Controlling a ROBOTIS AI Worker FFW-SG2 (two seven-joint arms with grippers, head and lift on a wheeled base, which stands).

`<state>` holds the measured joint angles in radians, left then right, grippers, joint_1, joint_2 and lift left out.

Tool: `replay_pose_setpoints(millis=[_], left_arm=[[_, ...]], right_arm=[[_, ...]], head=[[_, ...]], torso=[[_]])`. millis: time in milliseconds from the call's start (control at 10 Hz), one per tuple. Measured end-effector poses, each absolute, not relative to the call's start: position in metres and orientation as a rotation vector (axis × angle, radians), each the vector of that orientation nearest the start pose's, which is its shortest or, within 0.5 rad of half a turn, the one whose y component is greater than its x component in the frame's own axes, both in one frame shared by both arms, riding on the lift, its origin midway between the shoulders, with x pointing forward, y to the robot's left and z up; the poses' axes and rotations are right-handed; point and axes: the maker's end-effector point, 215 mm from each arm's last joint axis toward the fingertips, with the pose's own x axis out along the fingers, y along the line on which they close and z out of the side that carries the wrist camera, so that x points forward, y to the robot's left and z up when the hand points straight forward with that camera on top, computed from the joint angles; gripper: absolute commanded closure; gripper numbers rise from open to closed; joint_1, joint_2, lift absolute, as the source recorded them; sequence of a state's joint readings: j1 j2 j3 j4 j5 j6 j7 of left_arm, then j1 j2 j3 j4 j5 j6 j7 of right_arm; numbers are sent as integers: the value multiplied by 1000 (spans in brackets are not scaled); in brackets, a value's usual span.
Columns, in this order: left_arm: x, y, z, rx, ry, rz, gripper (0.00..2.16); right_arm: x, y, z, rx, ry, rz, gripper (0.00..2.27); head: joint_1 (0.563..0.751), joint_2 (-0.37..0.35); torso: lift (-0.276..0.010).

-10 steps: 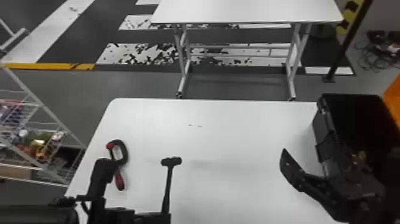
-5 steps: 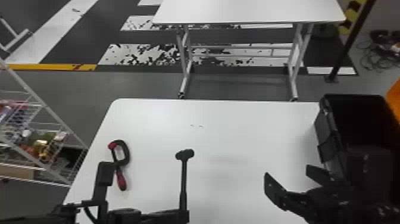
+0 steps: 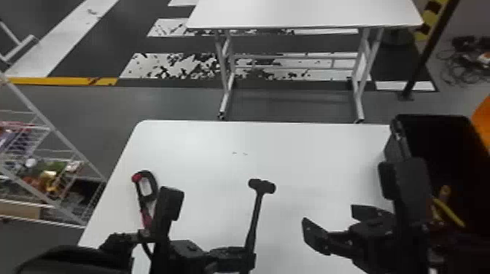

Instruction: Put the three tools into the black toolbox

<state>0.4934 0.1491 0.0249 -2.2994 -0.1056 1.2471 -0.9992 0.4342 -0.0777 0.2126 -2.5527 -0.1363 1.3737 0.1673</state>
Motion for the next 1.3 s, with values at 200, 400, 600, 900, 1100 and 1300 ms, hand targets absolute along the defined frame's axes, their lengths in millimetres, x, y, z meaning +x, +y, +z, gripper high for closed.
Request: replay_pose_setpoints(millis=[200,400,600,900,1100,1300], left_arm=[[262,96,-478,-242,1020,-848,2013],[266,72,-481,-218,1006,-886,2013],[273,63,-486,-208,993,-903,2013],[274,59,-488,-201,982,-903,2017],[272,50,-488,-194,972,-920,2017],[270,40,-486,-195,966,-937,2017]], right_arm=[[321,-53,-413,104,864,524,70],[325,-38,-419,148,882,547,70],[332,-31,-418,176,879,555,73],[337,-32,-427,197,893,557,83],[338,-34,-433,206,898,555,198],[338,-33,-434,218,894,561,755]], head=[[695,95],[695,70],[695,64],[695,52],[695,39],[695,15]], torso=[[-51],[-51],[-51],[-51],[-51],[-51]])
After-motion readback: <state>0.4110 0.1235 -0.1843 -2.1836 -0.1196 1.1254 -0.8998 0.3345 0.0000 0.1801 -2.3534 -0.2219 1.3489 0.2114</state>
